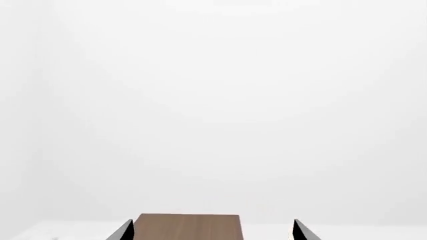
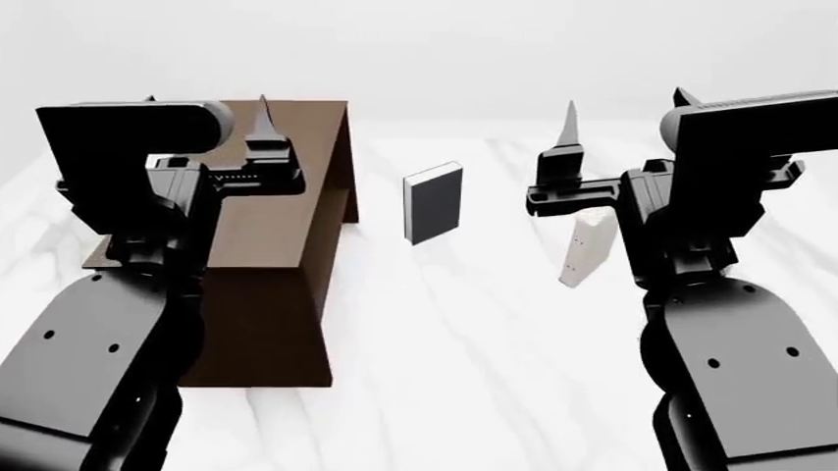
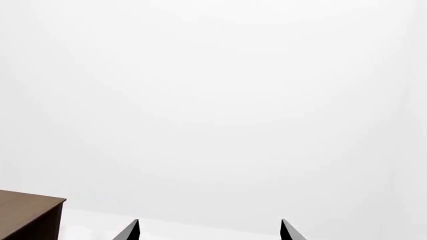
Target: Pick up the book on the right and place it under the cabinet shelf.
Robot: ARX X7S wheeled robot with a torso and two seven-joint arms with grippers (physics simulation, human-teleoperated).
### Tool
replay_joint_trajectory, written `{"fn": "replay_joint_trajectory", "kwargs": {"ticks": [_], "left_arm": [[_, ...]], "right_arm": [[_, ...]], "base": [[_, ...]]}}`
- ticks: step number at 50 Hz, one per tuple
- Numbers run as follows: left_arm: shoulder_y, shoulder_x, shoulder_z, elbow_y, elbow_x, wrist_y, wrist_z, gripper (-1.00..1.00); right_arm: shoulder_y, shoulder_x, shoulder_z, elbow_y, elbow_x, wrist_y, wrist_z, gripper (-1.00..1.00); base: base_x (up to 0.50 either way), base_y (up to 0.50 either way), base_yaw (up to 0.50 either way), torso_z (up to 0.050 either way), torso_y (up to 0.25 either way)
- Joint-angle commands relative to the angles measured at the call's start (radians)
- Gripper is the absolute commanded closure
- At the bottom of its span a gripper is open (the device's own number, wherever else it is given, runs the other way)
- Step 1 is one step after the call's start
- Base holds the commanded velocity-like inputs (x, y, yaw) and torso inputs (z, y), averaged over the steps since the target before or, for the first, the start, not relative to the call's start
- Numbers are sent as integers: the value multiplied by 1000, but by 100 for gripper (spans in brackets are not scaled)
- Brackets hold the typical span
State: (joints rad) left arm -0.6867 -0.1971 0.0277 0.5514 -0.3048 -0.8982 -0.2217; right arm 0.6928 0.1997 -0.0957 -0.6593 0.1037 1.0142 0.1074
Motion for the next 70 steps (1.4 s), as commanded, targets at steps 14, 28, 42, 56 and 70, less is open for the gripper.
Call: {"fn": "replay_joint_trajectory", "kwargs": {"ticks": [14,28,42,56,70], "left_arm": [[-12,-12,2,15,-16,-18,-18,-100],[-3,-17,-1,8,-24,-8,-23,-100],[3,-23,2,5,-31,-1,-28,-100],[-11,-27,-4,10,-42,-12,-38,-100],[-44,-37,-27,24,-59,-35,-49,-100]], "right_arm": [[5,6,-5,-6,13,8,11,-100],[-9,10,-3,-6,19,-2,18,-100],[-14,12,0,-5,27,-6,24,-100],[-22,15,6,-4,35,-13,29,-100],[-18,19,5,-4,41,-14,35,-100]], "base": [[165,0,0,0,0],[165,0,0,0,1],[164,0,0,0,1],[164,0,0,0,0],[164,0,0,0,1]]}}
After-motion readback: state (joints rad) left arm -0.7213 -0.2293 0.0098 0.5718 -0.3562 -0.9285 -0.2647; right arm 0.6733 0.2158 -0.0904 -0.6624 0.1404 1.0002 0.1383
